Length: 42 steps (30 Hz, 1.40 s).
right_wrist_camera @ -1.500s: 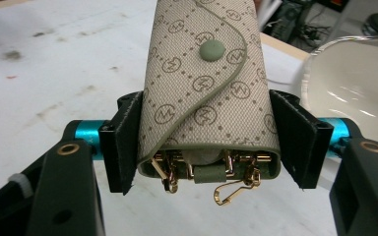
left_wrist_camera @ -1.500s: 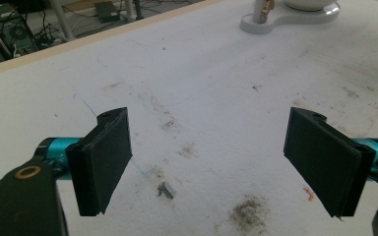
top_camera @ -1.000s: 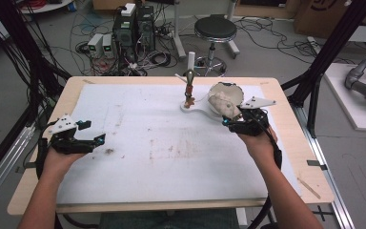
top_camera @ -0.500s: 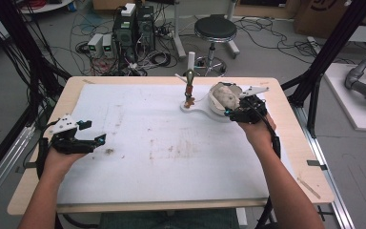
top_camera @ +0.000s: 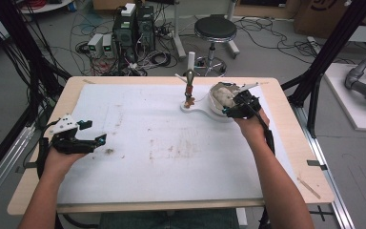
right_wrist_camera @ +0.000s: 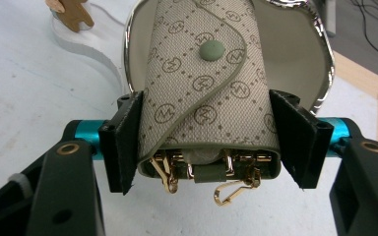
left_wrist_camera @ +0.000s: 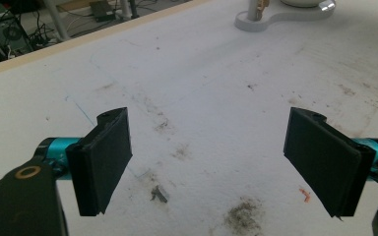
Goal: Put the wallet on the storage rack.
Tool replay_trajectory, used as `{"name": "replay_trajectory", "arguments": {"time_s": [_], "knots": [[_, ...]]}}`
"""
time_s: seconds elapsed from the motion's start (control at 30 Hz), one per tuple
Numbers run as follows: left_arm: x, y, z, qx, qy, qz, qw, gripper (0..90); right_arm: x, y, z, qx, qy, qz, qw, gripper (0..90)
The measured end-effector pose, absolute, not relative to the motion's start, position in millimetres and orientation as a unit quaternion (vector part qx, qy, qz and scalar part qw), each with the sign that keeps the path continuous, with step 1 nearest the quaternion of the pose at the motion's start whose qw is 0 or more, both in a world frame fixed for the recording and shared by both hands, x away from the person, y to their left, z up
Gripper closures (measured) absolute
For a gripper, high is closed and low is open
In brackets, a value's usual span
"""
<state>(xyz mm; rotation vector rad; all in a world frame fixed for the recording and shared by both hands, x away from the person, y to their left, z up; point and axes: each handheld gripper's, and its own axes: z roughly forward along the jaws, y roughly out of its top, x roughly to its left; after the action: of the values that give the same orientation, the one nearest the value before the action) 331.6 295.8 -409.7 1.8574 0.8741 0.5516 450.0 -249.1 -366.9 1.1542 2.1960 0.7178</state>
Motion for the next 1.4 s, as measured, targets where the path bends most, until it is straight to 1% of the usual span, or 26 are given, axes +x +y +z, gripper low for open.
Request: {"name": "replay_trajectory", "arguments": {"time_s": [0.27,0.53,0.67,0.73,0.83,0.87,0.9,0.93,1.07,1.1,1.4], "knots": [[331.2,294.8,-409.8,0.764,0.359,0.225,0.487,18.2,461.4,-245.8,-372.5,0.44,0.817,0.254,0.273,33.9],[331.2,293.1,-410.1,0.767,0.357,0.224,0.484,18.2,468.1,-245.4,-376.7,0.453,0.803,0.254,0.294,33.3],[330.6,291.7,-409.5,0.768,0.355,0.226,0.483,18.2,469.6,-245.8,-377.1,0.452,0.799,0.263,0.297,33.0],[330.6,291.8,-409.5,0.768,0.355,0.227,0.482,18.2,469.6,-245.1,-377.2,0.452,0.798,0.262,0.301,32.3],[331.2,292.4,-410.1,0.768,0.356,0.225,0.482,18.2,466.6,-244.9,-374.6,0.447,0.798,0.262,0.309,26.5],[331.2,292.4,-410.1,0.768,0.356,0.225,0.482,18.2,466.6,-244.9,-374.6,0.447,0.798,0.262,0.309,26.5],[331.3,292.6,-410.2,0.769,0.356,0.225,0.482,18.2,462.7,-245.9,-370.4,0.447,0.794,0.274,0.308,22.0],[331.4,292.5,-410.3,0.769,0.356,0.224,0.482,18.2,459.9,-246.6,-368.3,0.445,0.793,0.281,0.306,21.3],[331.4,291.8,-409.4,0.769,0.353,0.225,0.482,18.2,448.2,-249.2,-364.0,0.437,0.789,0.303,0.309,21.1],[331.4,291.5,-409.1,0.77,0.352,0.225,0.482,18.2,440.7,-252.3,-364.3,0.437,0.785,0.316,0.306,21.0],[333.2,286.9,-408.7,0.771,0.348,0.224,0.484,18.2,412.9,-268.1,-367.4,0.442,0.771,0.355,0.29,20.8]]}}
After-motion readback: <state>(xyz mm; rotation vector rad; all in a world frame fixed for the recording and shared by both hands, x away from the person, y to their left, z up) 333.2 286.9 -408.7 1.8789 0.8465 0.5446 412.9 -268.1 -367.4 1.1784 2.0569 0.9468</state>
